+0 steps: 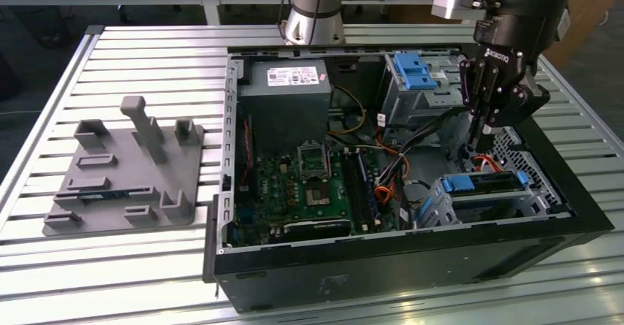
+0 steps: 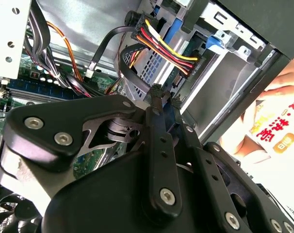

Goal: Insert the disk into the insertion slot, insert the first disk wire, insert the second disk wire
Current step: 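Insert the second disk wire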

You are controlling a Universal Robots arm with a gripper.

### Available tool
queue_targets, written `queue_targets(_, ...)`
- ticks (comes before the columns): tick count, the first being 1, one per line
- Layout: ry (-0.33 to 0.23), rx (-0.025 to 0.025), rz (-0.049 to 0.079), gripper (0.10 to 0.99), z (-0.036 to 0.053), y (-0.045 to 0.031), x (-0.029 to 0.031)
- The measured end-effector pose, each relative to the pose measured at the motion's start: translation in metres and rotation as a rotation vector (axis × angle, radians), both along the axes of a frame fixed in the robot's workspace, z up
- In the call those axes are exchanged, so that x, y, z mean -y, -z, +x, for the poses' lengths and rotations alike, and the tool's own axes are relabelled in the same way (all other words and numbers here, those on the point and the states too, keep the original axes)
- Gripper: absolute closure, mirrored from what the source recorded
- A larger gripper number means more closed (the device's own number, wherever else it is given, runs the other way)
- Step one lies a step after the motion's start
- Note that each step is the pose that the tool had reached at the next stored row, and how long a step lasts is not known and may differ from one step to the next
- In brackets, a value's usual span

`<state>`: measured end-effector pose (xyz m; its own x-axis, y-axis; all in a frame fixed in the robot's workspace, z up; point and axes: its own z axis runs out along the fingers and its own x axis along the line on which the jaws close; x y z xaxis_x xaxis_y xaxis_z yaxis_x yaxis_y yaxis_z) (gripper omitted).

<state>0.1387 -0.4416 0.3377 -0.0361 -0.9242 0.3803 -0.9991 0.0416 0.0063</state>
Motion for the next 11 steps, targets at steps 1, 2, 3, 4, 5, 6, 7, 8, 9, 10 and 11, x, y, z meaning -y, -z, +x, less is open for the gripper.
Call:
queue_targets(1, 0.000, 0.0000, 0.000, 0.886, 0.0000, 0.0000, 0.0000)
queue_targets(2, 0.000, 0.0000, 0.000, 0.886, 0.0003, 0.0001, 0.0000)
queue_targets(3, 0.000, 0.0000, 0.000, 0.886, 0.0007, 0.0001, -0.0001)
queue_targets(4, 0.000, 0.0000, 0.000, 0.886, 0.0014, 0.0001, 0.0000)
queue_targets(5, -0.001, 0.0000, 0.000, 0.886, 0.0019, 0.0001, -0.0001)
queue_targets(6, -0.001, -0.0001, 0.000, 0.886, 0.0020, 0.0001, -0.0001)
queue_targets(7, -0.001, -0.0001, 0.001, 0.886, 0.0020, 0.0001, 0.0001)
queue_targets(8, -0.001, -0.0001, 0.004, 0.886, 0.0021, 0.0000, 0.0009)
queue_targets(9, -0.001, -0.0001, 0.009, 0.886, 0.0021, 0.0001, 0.0025)
queue_targets(10, -0.001, 0.0000, 0.015, 0.886, 0.0021, 0.0000, 0.0041)
queue_targets(11, -0.001, 0.0000, 0.021, 0.886, 0.0022, 0.0000, 0.0055)
